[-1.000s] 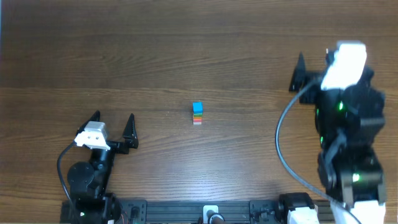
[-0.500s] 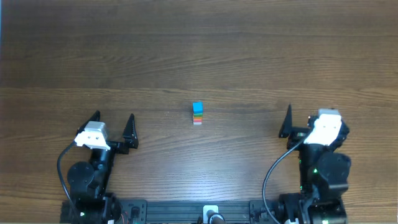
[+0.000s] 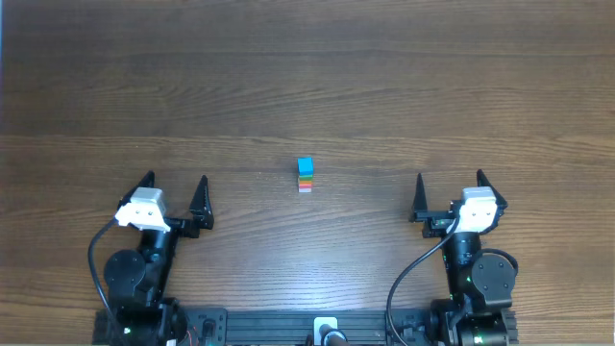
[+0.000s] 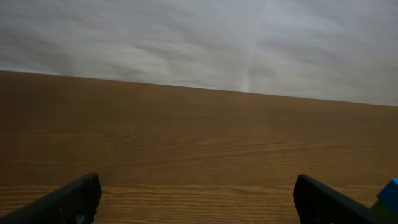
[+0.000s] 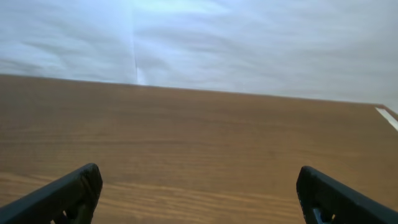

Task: Stack Cubes

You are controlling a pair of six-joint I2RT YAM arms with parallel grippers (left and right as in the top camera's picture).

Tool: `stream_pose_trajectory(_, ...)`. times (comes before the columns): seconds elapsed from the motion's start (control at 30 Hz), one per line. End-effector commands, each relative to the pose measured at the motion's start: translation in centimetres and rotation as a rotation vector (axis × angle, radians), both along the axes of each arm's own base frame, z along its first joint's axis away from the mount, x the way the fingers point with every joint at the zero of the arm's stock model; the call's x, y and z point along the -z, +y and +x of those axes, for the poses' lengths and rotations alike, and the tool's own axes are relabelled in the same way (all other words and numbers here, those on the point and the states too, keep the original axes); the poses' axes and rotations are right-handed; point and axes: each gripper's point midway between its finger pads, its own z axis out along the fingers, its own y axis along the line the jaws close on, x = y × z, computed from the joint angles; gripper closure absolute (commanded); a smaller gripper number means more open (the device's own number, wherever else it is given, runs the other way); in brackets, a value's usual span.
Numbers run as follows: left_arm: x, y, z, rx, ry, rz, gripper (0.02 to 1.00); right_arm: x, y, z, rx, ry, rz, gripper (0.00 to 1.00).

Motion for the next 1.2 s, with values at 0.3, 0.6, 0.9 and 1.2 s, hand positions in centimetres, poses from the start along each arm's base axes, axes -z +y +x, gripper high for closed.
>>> stream_pose_trajectory(0.3,0.1,0.0,0.0,0.005,-0.004,0.014,0.018,3.2,0.5,0.4,-0.030,0.049,0.003,0.012)
stream_pose_trajectory(0.6,0.1,0.0,0.0,0.005,-0.004,0.014,0.018,3.6,0.5,0.6,-0.029,0.048,0.006,0.009)
stream_pose_trajectory(0.9,0.1,0.0,0.0,0.005,-0.004,0.014,0.023,3.6,0.5,0.6,-0.029,0.048,0.006,0.007)
stream_pose_trajectory(1.2,0.1,0.0,0.0,0.005,-0.004,0.014,0.018,3.6,0.5,0.6,-0.029,0.048,0.006,0.007)
